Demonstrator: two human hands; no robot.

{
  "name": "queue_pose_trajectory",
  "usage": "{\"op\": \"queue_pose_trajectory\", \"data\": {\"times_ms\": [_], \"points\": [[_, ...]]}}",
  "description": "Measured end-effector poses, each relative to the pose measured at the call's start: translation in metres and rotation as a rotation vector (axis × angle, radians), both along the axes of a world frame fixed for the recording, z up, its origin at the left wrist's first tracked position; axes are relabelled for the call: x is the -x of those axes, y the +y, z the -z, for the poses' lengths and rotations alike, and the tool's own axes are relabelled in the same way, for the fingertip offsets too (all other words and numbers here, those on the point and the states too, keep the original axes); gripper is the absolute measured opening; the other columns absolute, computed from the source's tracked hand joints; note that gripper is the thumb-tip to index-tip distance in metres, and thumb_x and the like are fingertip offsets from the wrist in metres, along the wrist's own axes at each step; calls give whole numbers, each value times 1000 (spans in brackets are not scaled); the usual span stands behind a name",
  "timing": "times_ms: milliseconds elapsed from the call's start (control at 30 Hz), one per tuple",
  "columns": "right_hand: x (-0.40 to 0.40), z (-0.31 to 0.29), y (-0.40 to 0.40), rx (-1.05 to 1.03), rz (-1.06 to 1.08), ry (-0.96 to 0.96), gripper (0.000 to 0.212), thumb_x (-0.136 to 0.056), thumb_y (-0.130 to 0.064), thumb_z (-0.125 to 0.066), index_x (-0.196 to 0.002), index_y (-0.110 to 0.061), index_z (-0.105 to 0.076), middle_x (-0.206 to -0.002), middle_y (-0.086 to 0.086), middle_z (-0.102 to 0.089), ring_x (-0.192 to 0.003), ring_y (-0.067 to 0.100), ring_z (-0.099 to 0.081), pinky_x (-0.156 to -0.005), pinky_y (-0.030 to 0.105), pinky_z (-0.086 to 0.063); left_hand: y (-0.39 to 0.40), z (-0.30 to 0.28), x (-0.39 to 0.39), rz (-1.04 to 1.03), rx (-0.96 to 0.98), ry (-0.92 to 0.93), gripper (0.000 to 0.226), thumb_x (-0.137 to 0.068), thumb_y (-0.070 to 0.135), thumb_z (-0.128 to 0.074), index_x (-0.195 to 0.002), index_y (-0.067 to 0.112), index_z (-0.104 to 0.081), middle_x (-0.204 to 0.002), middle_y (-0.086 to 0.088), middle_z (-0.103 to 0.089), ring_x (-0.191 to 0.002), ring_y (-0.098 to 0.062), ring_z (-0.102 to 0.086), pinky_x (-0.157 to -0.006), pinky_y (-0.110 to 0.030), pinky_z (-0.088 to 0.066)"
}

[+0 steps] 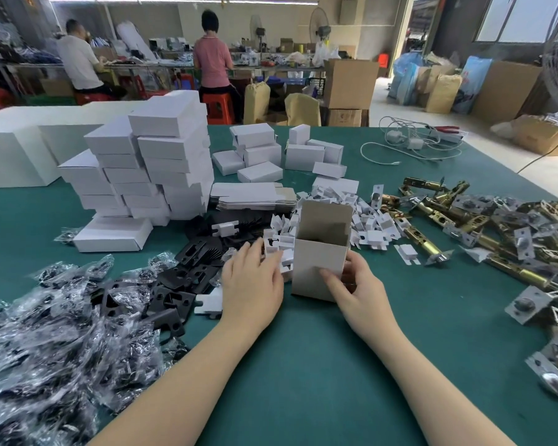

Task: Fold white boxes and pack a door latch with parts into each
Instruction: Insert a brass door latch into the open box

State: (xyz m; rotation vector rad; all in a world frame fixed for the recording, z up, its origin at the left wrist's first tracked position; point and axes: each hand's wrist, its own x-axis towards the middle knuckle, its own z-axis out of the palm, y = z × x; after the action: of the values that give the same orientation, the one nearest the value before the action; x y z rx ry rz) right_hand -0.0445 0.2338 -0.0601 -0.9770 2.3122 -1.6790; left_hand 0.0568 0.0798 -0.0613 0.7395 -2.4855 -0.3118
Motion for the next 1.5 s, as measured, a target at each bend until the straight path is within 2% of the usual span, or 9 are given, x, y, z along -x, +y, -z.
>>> {"op": "queue_pose_trajectory", "data": {"times_ms": [133, 233, 400, 600, 833, 1000, 1233, 1400, 1500], "points": [[-2, -2, -2, 158, 63, -78, 33, -98, -49, -36, -106, -34, -64, -98, -23, -68, -92, -8, -60, -80, 10, -43, 12, -9, 1, 233, -148, 247, 46, -92, 15, -39, -135, 10, -53, -120, -10, -62, -115, -25, -54, -99, -52, -39], [13, -6, -4, 223, 213, -100, 30, -102, -40, -41, -108, -28, -67, -103, -6, -70, -90, 10, -63, -82, 19, -48, 18, -10, 0, 375, -198, 220, 48, -95, 26, -44, -140, 12, -45, -84, 4, -55, -82, -16, -50, -86, -45, -45], [51, -20, -2, -268, -23, 125, 31, -92, -17, -62, -119, -30, -64, -101, -13, -64, -65, 0, -56, -64, 16, -40, 17, -9, -1, 396, -260, 244, 27, -91, 42, -52, -117, 37, -44, -88, 14, -53, -84, -12, -55, -77, -40, -50], [59, -31, -13, -706, -164, 376, 32, -92, -24, -61, -123, -24, -65, -116, 8, -58, -110, 23, -54, -92, 34, -46, 21, -11, -5, 374, -441, 234, 46, -92, 39, -48, -137, 34, -42, -116, 15, -62, -104, -3, -59, -88, -41, -52], [63, -41, -4, -877, -81, 352, 32, -94, -37, -61, -122, -23, -64, -123, 8, -55, -112, 24, -55, -95, 35, -46, 25, -18, -8, 328, -473, 223, 61, -91, 39, -44, -150, 29, -32, -121, 10, -62, -100, -9, -63, -88, -39, -52], [68, -45, -1, -749, 170, 371, 23, -94, -38, -56, -108, -24, -66, -114, 5, -63, -98, 25, -60, -76, 34, -50, 26, -17, -9, 314, -430, 213, 62, -91, 39, -44, -151, 26, -32, -122, 8, -62, -101, -8, -62, -88, -40, -52], [90, -33, -24, -1003, -38, 563, 45, -103, -23, -38, -147, -20, -35, -155, 12, -27, -138, 36, -29, -113, 43, -28, 25, -18, -8, 349, -508, 254, 58, -91, 35, -47, -147, 29, -36, -116, 10, -64, -105, -9, -63, -87, -40, -54], [89, -39, -32, -1051, 88, 702, 33, -99, -26, -45, -131, -17, -48, -137, 9, -50, -129, 33, -38, -102, 44, -35, 24, -17, -8, 356, -489, 256, 55, -91, 36, -48, -144, 27, -39, -119, 10, -64, -107, -7, -60, -86, -41, -52], [90, -40, -36, -1051, 42, 659, 53, -95, -15, -49, -145, -17, -33, -148, 10, -38, -135, 33, -32, -109, 46, -31, 22, -16, -7, 358, -499, 252, 55, -90, 37, -48, -144, 27, -39, -119, 9, -63, -108, -8, -60, -86, -41, -52]]}}
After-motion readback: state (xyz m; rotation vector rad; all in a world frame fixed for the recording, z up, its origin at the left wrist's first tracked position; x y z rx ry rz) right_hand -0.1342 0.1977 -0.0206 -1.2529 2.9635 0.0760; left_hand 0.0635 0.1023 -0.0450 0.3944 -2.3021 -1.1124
